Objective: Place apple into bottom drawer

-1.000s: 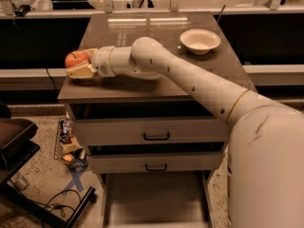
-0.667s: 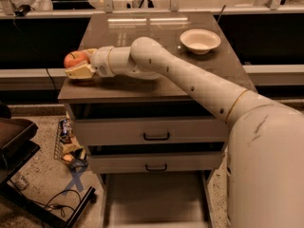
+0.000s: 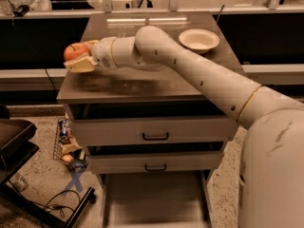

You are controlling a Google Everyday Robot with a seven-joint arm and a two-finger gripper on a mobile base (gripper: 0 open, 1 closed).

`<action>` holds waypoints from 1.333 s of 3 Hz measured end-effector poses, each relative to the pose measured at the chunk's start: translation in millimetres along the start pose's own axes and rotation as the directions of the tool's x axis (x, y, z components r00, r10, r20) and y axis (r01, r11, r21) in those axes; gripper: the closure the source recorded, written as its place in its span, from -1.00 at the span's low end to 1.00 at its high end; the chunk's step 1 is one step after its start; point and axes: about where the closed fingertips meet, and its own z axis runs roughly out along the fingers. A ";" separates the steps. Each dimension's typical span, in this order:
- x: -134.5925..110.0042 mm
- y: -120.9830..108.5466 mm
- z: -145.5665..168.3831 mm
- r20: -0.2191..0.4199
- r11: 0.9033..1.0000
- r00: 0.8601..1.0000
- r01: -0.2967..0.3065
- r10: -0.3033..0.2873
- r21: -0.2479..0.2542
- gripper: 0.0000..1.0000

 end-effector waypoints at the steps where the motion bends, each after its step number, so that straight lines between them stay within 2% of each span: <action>1: -33.3 21.8 -47.1 -0.001 0.999 0.999 0.037 -0.037 0.026 1.00; 2: -34.7 69.9 -89.9 -0.009 0.998 0.999 0.050 -0.050 0.023 1.00; 3: 17.2 109.4 -141.3 -0.089 0.998 0.996 -0.021 0.026 0.052 1.00; 4: 116.0 141.0 -198.1 -0.193 0.984 0.967 -0.150 0.166 0.093 1.00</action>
Offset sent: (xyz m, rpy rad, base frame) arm -0.1743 -0.1764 0.0103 -0.0658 -0.0148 -0.0984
